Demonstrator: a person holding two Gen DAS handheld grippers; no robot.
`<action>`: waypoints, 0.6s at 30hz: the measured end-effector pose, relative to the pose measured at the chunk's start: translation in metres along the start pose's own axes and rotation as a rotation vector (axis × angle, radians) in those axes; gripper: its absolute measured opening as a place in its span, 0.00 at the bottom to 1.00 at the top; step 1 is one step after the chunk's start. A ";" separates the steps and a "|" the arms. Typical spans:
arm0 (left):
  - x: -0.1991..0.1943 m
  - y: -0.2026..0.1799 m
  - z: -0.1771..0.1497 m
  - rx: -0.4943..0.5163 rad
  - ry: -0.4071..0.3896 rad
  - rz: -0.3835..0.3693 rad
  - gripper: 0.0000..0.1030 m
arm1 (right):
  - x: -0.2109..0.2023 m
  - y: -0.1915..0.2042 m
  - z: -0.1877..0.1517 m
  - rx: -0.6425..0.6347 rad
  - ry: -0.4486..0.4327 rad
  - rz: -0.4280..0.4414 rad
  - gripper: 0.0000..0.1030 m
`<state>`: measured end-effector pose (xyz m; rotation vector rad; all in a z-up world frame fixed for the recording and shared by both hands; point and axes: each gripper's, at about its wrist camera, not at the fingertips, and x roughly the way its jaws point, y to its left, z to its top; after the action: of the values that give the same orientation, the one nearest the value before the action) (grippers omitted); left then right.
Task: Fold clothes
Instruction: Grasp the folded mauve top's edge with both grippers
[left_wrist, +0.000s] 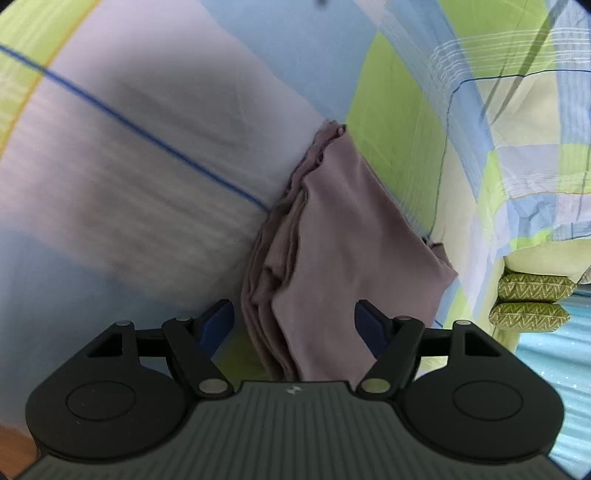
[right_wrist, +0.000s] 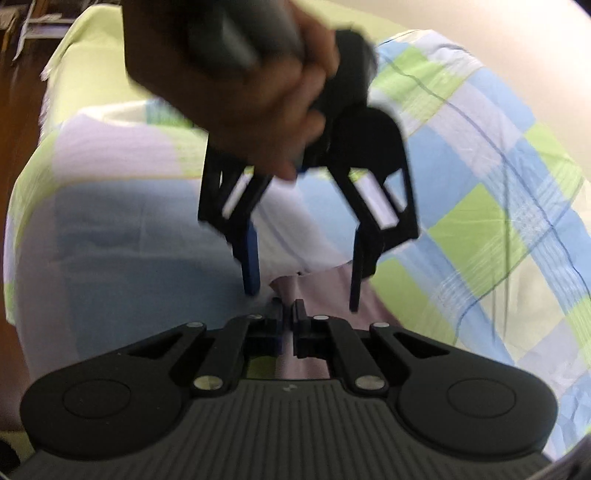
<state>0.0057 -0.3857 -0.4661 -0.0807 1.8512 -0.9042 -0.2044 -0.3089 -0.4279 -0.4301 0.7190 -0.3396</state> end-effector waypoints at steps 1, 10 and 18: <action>0.002 0.000 0.004 -0.001 0.005 -0.012 0.69 | -0.003 -0.003 0.000 0.014 -0.015 -0.007 0.02; 0.007 -0.008 0.004 0.145 -0.017 0.043 0.12 | -0.016 -0.037 -0.013 0.236 0.068 0.048 0.46; 0.018 -0.019 0.009 0.172 -0.014 0.070 0.15 | -0.023 -0.181 -0.117 0.987 0.279 0.022 0.51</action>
<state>-0.0016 -0.4123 -0.4699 0.0837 1.7450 -1.0069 -0.3291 -0.4848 -0.4047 0.5699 0.7356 -0.6878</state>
